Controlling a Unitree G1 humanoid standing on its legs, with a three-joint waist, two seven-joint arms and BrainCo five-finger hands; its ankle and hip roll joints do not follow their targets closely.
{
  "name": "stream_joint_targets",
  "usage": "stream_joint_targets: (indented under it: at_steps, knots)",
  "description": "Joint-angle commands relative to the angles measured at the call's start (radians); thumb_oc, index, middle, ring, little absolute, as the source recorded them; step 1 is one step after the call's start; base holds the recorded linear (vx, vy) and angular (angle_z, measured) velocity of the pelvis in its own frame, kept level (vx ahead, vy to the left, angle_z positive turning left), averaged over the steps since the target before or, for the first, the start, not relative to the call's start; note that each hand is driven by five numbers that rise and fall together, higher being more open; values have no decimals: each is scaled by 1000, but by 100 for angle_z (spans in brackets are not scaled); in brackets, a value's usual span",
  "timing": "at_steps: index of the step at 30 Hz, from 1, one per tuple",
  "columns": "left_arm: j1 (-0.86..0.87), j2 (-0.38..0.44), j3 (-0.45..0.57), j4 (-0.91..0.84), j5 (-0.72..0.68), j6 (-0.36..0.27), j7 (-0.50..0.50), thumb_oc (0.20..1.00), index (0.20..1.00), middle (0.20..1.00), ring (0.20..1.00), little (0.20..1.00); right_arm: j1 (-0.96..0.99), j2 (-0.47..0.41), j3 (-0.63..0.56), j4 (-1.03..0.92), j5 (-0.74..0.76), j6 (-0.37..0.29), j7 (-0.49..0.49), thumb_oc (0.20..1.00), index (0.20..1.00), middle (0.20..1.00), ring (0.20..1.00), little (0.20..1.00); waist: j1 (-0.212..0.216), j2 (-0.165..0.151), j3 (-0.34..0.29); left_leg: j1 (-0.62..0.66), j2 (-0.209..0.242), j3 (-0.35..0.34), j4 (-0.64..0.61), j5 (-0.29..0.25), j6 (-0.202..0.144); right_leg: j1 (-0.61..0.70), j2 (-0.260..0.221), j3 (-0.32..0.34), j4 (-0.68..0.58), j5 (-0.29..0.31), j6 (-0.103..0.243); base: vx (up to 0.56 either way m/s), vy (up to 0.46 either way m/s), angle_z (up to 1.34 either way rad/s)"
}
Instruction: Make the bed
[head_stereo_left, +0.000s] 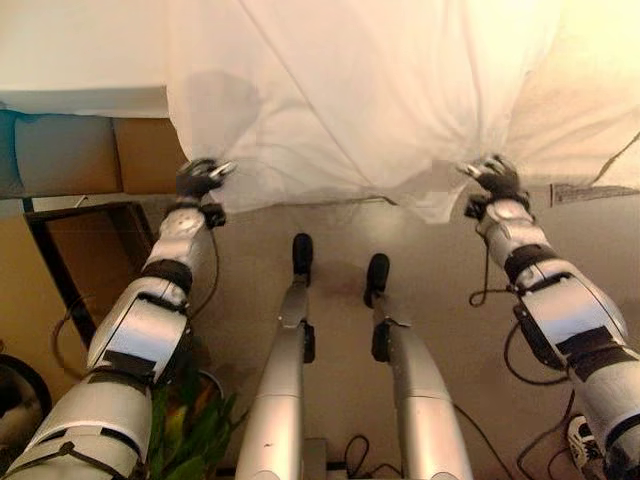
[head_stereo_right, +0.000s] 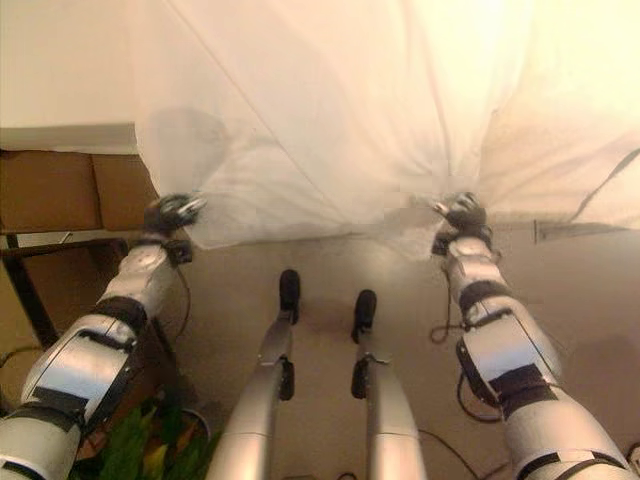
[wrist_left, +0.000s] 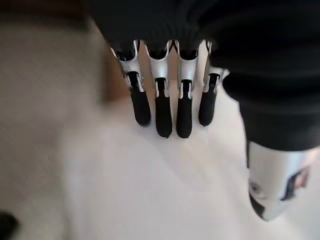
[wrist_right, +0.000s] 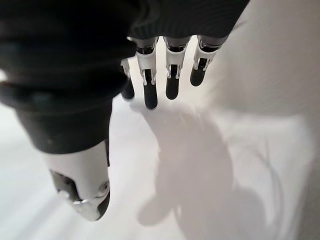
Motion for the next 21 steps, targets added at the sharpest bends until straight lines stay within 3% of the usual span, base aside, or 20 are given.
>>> stream_joint_targets:
  at_steps: [1,2,3,5,6,7,12,14,18,21]
  knots:
    - [40,48,97,54,38,-34,45,1000,1000,1000,1000,1000,34,-80,-78,4,-23,-43,-59,1000,1000,1000,1000,1000,13,-20,55,50,-45,49,181,-235,-31,114,-19,5,-152,94,87,-16,52,-5]
    - [45,47,97,51,39,-35,45,1000,1000,1000,1000,1000,40,-80,-79,1,-24,-44,-60,1000,1000,1000,1000,1000,11,-22,56,36,-47,60,183,-210,-25,103,-25,-4,-155,116,79,-13,62,-5]
    - [74,48,121,49,37,-40,52,1000,1000,1000,1000,1000,67,-87,-106,-11,-21,-55,-74,1000,1000,1000,1000,1000,13,-21,51,52,-44,55,184,-239,-30,117,-20,6,-158,99,90,-12,51,-5]
    - [132,46,161,27,32,-57,75,1000,1000,1000,1000,1000,121,-104,-159,-45,-32,-79,-116,1000,1000,1000,1000,1000,10,-23,56,46,-45,76,192,-218,-22,114,-28,-2,-168,129,91,-20,69,-8]
    - [157,41,178,8,32,-66,85,1000,1000,1000,1000,1000,146,-108,-187,-66,-32,-92,-137,1000,1000,1000,1000,1000,15,-21,48,60,-42,72,192,-245,-26,126,-24,8,-172,115,102,-90,68,-11]
    - [183,32,196,-5,25,-77,92,1000,1000,1000,1000,1000,166,-117,-220,-78,-26,-109,-159,1000,1000,1000,1000,1000,12,-22,54,52,-43,92,200,-225,-20,120,-31,-3,-174,136,99,46,80,-21]
    - [300,-27,238,-79,26,-105,124,1000,1000,1000,1000,1000,277,-91,-272,-185,-75,-141,-209,1000,1000,1000,1000,1000,18,-27,42,89,-32,109,238,-279,-11,142,-28,29,-149,116,115,-8,77,-22]
    - [325,-44,237,-82,37,-101,113,1000,1000,1000,1000,1000,305,-83,-273,-178,-78,-133,-180,1000,1000,1000,1000,1000,17,-29,40,104,-28,113,248,-283,-8,150,-29,32,-137,113,114,-21,25,-17]
    - [407,-100,229,-94,72,-85,60,1000,1000,1000,1000,1000,423,5,-219,-187,-36,-111,-14,1000,1000,1000,1000,1000,15,-37,40,186,-29,120,236,-281,-3,224,-29,36,-134,108,109,-12,7,-4]
    - [466,-154,210,-53,134,-53,5,1000,1000,1000,1000,1000,517,60,-180,-175,-87,-80,52,1000,1000,1000,1000,1000,15,-37,25,278,-34,111,201,-267,-2,305,-32,29,-131,89,101,8,-49,-3]
